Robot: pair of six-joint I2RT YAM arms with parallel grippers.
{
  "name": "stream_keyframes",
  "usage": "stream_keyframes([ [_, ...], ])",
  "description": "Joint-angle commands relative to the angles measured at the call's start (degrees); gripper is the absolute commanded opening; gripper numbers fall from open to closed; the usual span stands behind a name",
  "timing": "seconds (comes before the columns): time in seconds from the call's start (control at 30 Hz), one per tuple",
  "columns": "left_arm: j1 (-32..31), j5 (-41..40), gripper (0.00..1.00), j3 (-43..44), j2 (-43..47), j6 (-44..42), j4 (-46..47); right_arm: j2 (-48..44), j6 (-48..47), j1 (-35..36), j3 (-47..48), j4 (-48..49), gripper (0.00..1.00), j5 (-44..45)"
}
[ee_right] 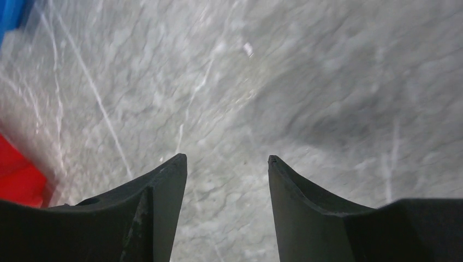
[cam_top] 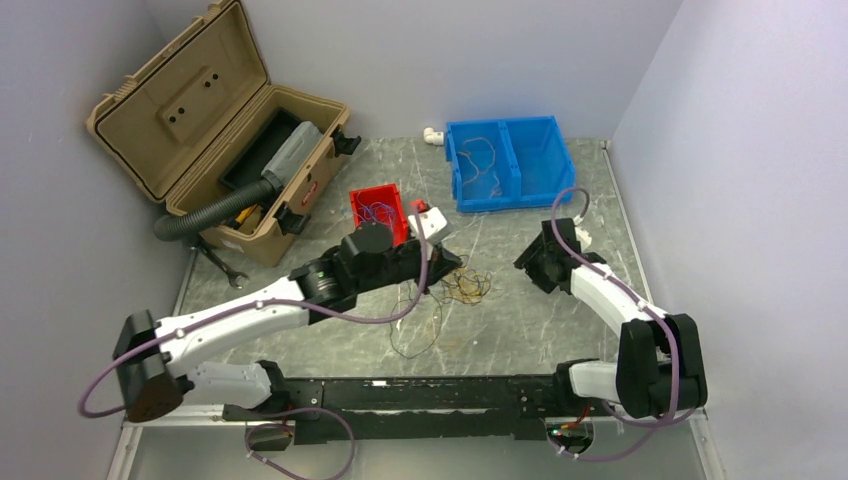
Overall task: Untangle the cables
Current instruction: Untie the cable.
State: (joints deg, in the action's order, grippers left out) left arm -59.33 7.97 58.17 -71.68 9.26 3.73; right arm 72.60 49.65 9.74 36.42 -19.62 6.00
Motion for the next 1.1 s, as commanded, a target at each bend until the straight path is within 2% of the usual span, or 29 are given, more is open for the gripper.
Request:
stream_keyframes([
  [0.0, -0.26, -7.06, 0.00, -4.17, 8.43, 0.06, -6.55, -1.71, -2.60, -4.77, -0.10, 3.52, 0.62, 1.60],
  [0.23, 0.51, -15.63, 0.00, -7.36, 16.23, 1.56, -15.12, -4.89, -5.19, -7.46, 1.60, 0.32, 0.71, 4.98],
  [0.37, 0.95, -17.18, 0.00, -7.26, 17.34, 2.10, -18.26, -8.94, -9.85, -7.51, 2.34, 0.13, 0.83, 2.75],
  [0.47, 1.05, -16.43, 0.00, -6.70, 17.00, 1.55, -19.15, -11.50, -13.51, -7.15, 2.66, 0.68, 0.92, -5.05],
  [0.6, 1.06, -13.45, 0.00, -5.63, 15.73, 0.41, -18.46, -16.28, -12.84, -4.75, 0.68, 3.72, 0.94, -16.46],
  [0.77, 1.06, -5.98, 0.00, -3.94, 13.06, -1.90, -16.91, -18.92, -13.86, 2.56, -2.08, 14.27, 0.93, -33.57],
  [1.03, 1.07, -1.02, 0.00, 0.22, 9.72, -2.53, -17.03, -25.97, -22.38, 10.94, -9.58, 30.30, 0.93, -47.71],
  [1.07, 1.07, -0.43, 0.00, 0.94, 9.48, -2.64, -16.81, -27.45, -22.66, 12.03, -11.28, 32.40, 0.93, -46.93],
])
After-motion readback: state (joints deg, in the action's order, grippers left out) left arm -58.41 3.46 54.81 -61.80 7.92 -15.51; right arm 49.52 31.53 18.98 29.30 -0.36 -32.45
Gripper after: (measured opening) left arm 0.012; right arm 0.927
